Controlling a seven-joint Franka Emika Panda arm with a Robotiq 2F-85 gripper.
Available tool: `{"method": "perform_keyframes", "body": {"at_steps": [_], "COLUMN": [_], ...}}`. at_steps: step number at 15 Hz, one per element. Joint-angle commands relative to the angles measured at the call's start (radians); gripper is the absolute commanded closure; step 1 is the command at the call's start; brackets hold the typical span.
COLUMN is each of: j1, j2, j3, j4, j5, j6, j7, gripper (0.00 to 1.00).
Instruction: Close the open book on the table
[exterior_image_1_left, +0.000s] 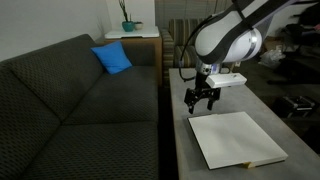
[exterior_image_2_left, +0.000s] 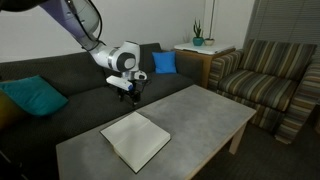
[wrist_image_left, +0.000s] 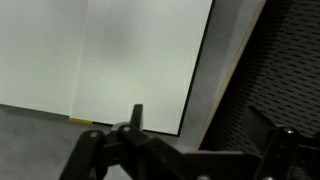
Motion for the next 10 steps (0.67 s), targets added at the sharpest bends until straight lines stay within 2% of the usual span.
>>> {"method": "perform_keyframes", "body": {"at_steps": [1,4,5,10], "j1": [0.008,0.010,0.008,0.013], "j2": [0.069,0.096,0.062,0.065], "j3": [-0.003,-0.002,-0.004,0.005], "j4": [0.111,0.153,0.099,0.100], "j5": [0.016,0.017,0.022,0.021], "j6": [-0.031,-0.036,-0.011,-0.032], "j7": [-0.030,-0.041,-0.046,-0.081], "gripper": [0.00,0.00,0.00,0.00]}}
